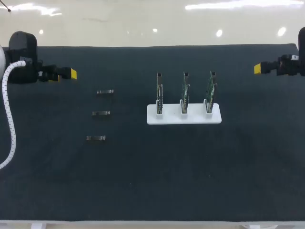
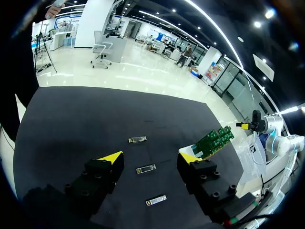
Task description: Pick up the optical module with the left hand, and insert it into the network port with the right hand.
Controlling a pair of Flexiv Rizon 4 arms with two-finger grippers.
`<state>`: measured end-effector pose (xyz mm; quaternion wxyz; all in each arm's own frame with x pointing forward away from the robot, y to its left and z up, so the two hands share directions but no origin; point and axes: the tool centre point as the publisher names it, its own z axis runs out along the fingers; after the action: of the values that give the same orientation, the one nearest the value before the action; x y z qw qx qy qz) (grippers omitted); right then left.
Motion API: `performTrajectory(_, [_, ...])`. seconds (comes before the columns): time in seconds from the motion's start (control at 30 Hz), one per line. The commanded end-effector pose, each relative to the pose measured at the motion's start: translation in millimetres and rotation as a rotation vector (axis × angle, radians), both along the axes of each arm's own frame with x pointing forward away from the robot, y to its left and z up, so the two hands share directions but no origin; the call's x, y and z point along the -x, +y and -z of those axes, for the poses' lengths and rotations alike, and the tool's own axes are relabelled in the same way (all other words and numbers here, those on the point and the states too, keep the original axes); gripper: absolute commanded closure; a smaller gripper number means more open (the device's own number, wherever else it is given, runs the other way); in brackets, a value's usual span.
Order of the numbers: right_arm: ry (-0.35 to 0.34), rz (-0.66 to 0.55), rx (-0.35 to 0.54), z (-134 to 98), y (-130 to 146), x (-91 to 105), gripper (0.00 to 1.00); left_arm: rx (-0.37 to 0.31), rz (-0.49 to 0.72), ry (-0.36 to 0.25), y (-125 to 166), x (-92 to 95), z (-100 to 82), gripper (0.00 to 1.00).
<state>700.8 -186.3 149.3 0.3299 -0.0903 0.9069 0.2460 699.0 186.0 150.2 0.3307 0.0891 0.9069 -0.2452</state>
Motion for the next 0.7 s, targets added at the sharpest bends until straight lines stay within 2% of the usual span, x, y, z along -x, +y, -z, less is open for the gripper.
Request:
performTrajectory(0.03, [0.0,0.006,0.005,-1,1,0.9,0.0,-0.006,-0.003,0.004,-1,-0.5,-0.8,0.0])
performTrajectory(0.47, [0.0,0.006,0.005,-1,1,0.9,0.0,-0.006,-0.003,0.004,-1,-0.5,-0.8,0.0])
performTrajectory(0.63, [0.0,0.006,0.005,-1,1,0.9,0.0,-0.039,0.104,-0.048,0,7.6,2.7,0.0])
performTrajectory(0.7, [0.0,0.006,0.005,-1,1,0.9,0.0,-0.077,0.154,-0.059,0,11.0,4.9,0.0])
